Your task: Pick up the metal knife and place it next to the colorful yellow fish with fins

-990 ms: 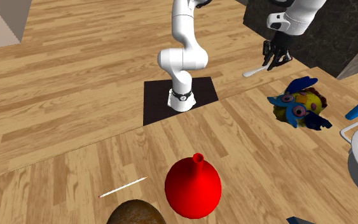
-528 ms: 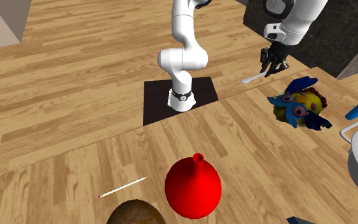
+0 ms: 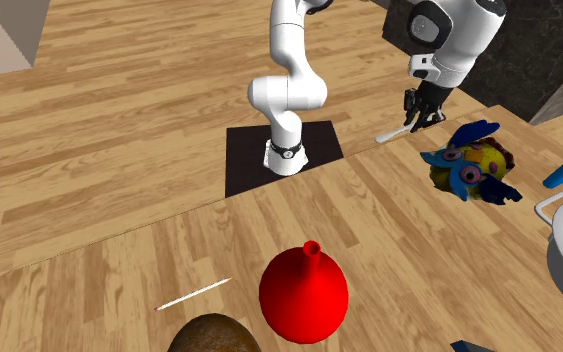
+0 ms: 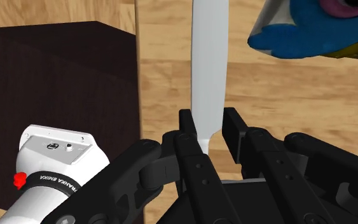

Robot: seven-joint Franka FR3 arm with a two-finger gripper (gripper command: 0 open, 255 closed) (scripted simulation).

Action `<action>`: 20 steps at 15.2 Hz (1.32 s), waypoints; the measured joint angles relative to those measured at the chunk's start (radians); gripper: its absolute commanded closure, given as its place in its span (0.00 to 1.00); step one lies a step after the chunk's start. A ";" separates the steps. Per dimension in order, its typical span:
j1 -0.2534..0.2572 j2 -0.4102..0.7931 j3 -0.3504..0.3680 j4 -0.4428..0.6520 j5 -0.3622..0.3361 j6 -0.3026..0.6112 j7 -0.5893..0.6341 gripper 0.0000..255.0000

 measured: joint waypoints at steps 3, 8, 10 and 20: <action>0.001 0.001 0.024 -0.031 0.017 0.036 -0.004 1.00; -0.004 0.010 0.067 -0.079 0.043 0.098 -0.014 1.00; -0.007 0.015 0.086 -0.095 0.054 0.123 -0.016 1.00; -0.035 0.055 0.197 -0.172 0.114 0.259 -0.033 1.00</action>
